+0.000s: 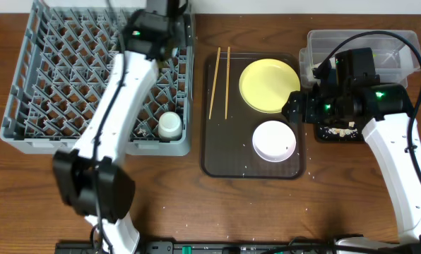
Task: Sort waste into correct bins and load items into the dishwasher
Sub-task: 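Move the left gripper to the pink bowl and grasp its rim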
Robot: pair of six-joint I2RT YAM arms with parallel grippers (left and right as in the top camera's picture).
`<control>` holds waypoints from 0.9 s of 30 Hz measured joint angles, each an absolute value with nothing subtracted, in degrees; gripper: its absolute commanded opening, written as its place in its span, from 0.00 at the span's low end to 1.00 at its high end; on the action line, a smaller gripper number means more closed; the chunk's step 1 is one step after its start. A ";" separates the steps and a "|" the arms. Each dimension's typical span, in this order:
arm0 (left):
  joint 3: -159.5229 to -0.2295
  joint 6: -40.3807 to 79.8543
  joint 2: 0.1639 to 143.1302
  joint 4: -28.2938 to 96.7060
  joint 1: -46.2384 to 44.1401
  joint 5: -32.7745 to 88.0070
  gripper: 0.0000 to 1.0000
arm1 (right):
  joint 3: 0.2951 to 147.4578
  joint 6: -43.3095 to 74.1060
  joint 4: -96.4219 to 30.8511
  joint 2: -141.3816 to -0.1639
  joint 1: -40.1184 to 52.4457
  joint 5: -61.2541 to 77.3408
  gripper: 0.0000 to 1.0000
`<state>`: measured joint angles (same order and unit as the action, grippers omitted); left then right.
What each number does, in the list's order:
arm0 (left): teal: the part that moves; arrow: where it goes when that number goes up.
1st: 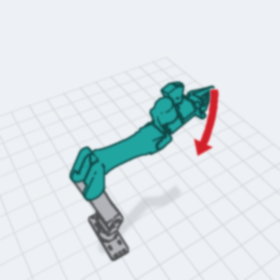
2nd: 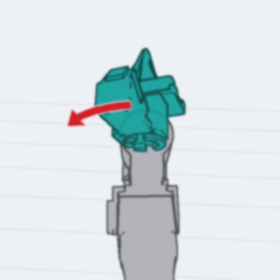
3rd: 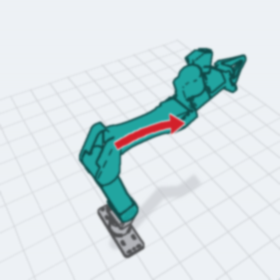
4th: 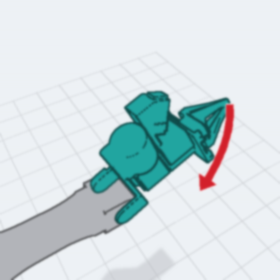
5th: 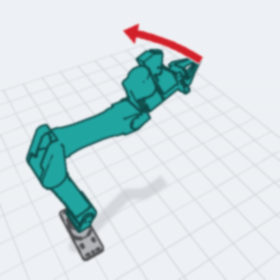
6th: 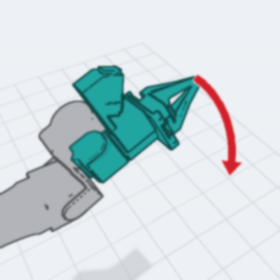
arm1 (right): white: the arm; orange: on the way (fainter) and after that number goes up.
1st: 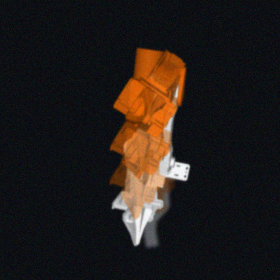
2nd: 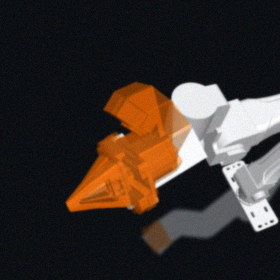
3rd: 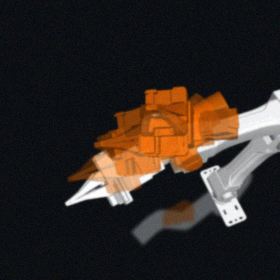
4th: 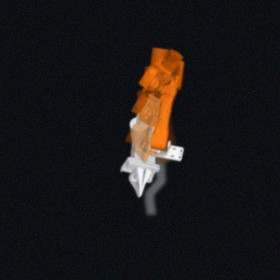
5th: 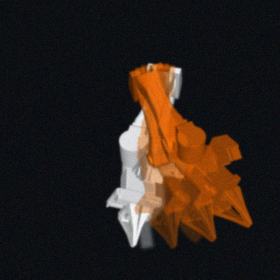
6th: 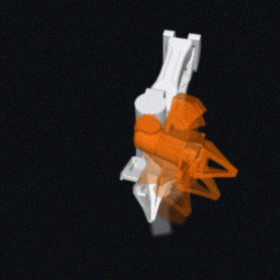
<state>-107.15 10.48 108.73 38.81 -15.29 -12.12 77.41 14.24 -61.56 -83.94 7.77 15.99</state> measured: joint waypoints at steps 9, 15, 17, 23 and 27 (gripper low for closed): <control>-107.18 14.87 99.50 57.98 -13.93 10.39 0.91 | 77.41 14.24 -61.56 -83.94 7.77 15.97 0.99; -107.18 15.27 99.18 64.75 -13.96 19.29 0.89 | 77.41 14.24 -61.56 -83.94 7.77 15.97 0.99; -107.18 15.44 99.18 67.42 -13.96 20.29 0.89 | 77.41 14.24 -61.52 -83.94 7.77 15.97 0.99; -106.15 18.48 99.15 72.03 -14.09 21.96 0.89 | 77.41 14.24 -61.54 -83.94 7.77 16.08 0.99; -102.98 19.62 99.18 72.29 -15.18 22.17 0.88 | 77.41 14.35 -61.32 -83.94 7.77 16.88 0.99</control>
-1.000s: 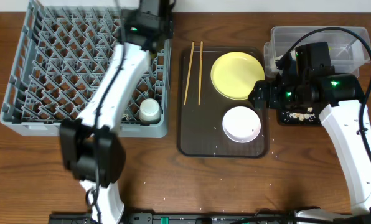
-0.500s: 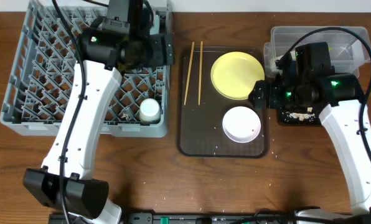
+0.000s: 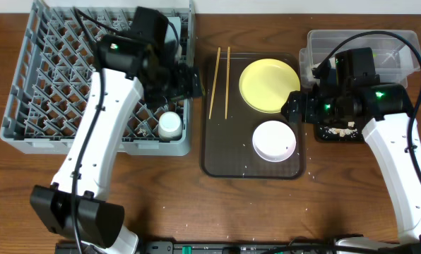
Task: Sort waste into correct bins and load items into the dishwasher
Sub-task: 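Move the left gripper to the pink bowl and grasp its rim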
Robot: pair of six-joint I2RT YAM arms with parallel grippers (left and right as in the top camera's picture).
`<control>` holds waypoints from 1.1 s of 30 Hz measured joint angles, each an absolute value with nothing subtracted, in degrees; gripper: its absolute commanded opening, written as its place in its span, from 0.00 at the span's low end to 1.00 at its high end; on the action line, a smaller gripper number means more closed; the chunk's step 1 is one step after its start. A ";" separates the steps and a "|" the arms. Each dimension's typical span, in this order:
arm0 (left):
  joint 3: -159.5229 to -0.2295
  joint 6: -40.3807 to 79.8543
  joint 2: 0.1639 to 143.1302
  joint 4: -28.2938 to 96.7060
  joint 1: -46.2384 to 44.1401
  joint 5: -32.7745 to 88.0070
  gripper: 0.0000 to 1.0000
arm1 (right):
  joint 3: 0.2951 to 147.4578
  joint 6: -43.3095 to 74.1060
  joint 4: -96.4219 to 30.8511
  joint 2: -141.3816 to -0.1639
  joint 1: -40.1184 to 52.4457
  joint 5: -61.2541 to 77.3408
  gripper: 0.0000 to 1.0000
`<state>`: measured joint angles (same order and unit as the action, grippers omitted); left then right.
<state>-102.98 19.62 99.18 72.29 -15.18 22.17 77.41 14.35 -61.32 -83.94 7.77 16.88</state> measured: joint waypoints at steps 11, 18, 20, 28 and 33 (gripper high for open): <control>-94.94 22.52 99.22 68.14 -24.71 14.66 0.88 | 79.81 15.40 -69.23 -82.06 1.43 5.32 0.99; -90.80 25.96 99.22 61.06 -28.58 11.38 0.88 | 83.40 18.92 -69.52 -74.67 -9.87 -5.58 0.99; -88.82 26.79 99.22 58.52 -29.82 11.11 0.86 | 83.55 19.55 -69.36 -74.06 -10.41 -6.70 0.99; -82.00 27.49 99.48 47.94 -35.75 10.35 0.83 | 83.55 20.40 -69.36 -74.91 -10.33 -6.85 0.99; -81.32 27.70 102.10 45.43 -38.87 10.33 0.82 | 83.55 20.40 -69.36 -74.91 -10.33 -6.81 0.99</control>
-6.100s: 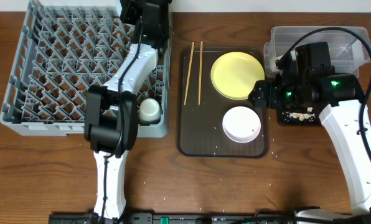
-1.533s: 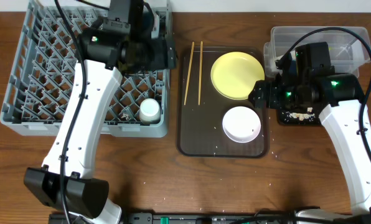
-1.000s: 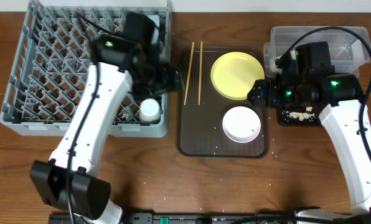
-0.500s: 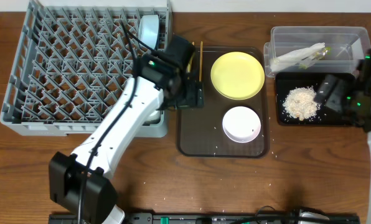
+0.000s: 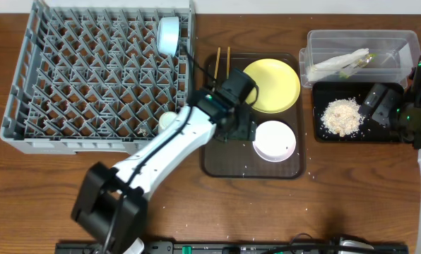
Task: Sort waste into correct bins and load items into the dishwasher
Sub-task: 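Move the left gripper to the pink bowl and grasp its rim, then carry the pink bowl into the dish rack and release it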
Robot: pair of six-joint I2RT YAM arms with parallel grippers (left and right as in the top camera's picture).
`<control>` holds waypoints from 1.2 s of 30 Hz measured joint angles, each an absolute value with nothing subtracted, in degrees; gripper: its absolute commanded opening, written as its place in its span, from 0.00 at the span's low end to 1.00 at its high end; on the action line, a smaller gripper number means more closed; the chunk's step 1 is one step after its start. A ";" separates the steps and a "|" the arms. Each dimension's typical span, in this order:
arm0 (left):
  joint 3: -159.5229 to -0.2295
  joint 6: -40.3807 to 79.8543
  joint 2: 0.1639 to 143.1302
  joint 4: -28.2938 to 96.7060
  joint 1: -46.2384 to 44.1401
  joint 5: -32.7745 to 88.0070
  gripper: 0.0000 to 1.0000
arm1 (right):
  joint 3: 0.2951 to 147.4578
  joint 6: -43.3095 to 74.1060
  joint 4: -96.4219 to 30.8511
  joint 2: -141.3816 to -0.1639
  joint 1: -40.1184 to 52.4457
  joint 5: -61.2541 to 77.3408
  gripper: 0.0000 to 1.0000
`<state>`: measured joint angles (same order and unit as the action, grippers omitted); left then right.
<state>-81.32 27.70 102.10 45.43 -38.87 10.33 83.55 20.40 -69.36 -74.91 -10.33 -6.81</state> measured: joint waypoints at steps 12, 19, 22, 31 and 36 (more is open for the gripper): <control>-80.97 28.49 113.30 37.95 -39.33 14.06 0.67 | 83.55 20.40 -69.38 -74.94 -10.33 -6.46 0.99; -80.97 28.42 113.49 37.32 -39.33 15.35 0.58 | 83.55 20.40 -69.38 -74.94 -10.33 -6.44 0.99; -80.97 28.49 113.58 36.91 -39.40 15.51 0.58 | 83.55 20.40 -69.41 -74.94 -10.33 -6.46 0.99; -80.95 28.80 118.34 34.98 -41.28 16.19 0.30 | 83.55 20.40 -69.41 -74.94 -10.33 -6.44 0.99; -80.95 28.93 118.52 34.30 -41.41 16.21 0.08 | 83.55 20.40 -69.43 -74.94 -10.33 -6.44 0.99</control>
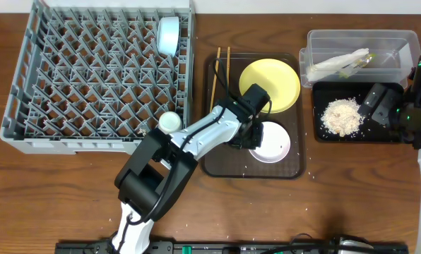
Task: Sort waste into correct bins and load items into the dishwasher
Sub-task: 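Carry the pink bowl into the dish rack and release it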
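Observation:
On the brown tray (214, 159) sit a yellow plate (277, 81), a white bowl (273, 143) and a pair of chopsticks (216, 70). My left gripper (253, 135) is low over the bowl's left rim, its fingers hidden under the wrist. The grey dishwasher rack (27, 134) holds a pale blue cup (168, 34) at its back right and a white cup (170, 121) at its front right. My right gripper (377, 104) hovers at the right side of the black bin (323, 135), beside a heap of crumbs (341, 116).
A clear bin (316, 41) with pale wrappers (338, 61) stands behind the black bin. My left arm (189, 144) crosses the rack's front right corner and the tray's left side. Small crumbs dot the tray and the table.
My left gripper has moved a little right and forward, from the gap between plate and bowl down to the bowl's left rim. The right arm has not moved.
My left gripper was at the rack's back right corner while the right arm hung over the bins. Then the left gripper was further forward over the rack's right side. Later it was over the tray, with the blue cup in the rack and the right arm withdrawn; now it is at the bowl.

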Robot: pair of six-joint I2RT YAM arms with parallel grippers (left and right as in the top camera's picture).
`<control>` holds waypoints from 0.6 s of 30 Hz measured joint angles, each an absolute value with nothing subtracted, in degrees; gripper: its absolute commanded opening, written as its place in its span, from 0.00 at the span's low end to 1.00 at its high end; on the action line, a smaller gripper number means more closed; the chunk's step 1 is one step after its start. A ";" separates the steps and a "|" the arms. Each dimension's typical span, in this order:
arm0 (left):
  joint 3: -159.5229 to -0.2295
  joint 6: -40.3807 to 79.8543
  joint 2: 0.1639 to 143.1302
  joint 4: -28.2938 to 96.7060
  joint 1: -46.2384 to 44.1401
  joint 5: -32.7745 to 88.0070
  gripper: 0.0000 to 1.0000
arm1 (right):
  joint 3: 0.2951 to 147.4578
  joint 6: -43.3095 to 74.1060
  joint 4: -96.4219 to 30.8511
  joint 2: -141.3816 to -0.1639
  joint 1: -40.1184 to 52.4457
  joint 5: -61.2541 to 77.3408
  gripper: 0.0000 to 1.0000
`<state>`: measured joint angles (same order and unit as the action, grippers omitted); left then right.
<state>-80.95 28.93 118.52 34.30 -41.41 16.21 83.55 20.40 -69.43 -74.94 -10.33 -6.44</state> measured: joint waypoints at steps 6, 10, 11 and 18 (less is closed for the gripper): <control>-81.10 28.88 118.28 37.36 -40.93 14.55 0.08 | 83.55 20.40 -69.41 -74.94 -10.33 -6.44 0.99; -81.17 28.05 115.44 40.95 -39.18 10.68 0.08 | 83.55 20.40 -69.41 -74.94 -10.33 -6.44 0.99; -81.17 27.57 114.02 41.63 -38.57 9.26 0.08 | 83.55 20.40 -69.43 -74.94 -10.33 -6.44 0.99; -81.82 20.99 99.70 42.83 -33.19 -9.41 0.07 | 83.55 20.40 -69.43 -74.94 -10.33 -6.44 0.99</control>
